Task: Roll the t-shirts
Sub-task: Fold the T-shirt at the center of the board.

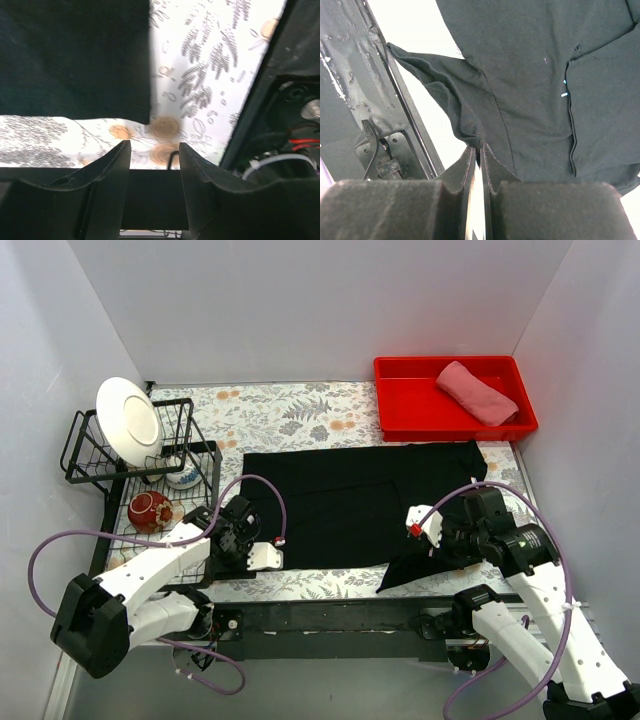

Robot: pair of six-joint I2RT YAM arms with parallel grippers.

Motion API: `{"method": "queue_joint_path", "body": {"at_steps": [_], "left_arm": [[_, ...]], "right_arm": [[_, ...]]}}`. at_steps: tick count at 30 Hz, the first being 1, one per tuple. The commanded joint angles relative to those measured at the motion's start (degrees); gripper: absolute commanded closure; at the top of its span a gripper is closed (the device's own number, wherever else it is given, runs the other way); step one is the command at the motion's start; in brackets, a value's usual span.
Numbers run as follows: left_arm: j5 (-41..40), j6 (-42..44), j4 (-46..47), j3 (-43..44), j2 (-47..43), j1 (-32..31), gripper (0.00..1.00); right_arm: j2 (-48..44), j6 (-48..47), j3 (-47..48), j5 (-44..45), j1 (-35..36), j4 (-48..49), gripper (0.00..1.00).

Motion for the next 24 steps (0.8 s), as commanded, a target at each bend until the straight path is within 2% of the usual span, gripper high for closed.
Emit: {"method": "queue_joint_path", "body": {"at_steps": [1,10,18,24], "left_arm": [[-0.78,1.49,5.1,-0.28,0.25,0.23,0.57],[2.91,0.17,6.6,0.95,3.76,0.23,0.56],[2.39,0.7,10.64,-1.86,4.55,0.23,0.56],[0.98,2.01,12.22,-4.93,4.73,0.14,0.6]], "right_arm": [[0.82,0.9,2.93,-1.07,-0.14,1.36,0.99],[1.35,1.07,2.67,-0.89,-0.14,1.8,0.99],[1.71,1.25,2.84,-0.72,-0.14,1.8,0.99],[1.88,1.07,3.02,-0.45,-0.14,1.63,0.99]]}}
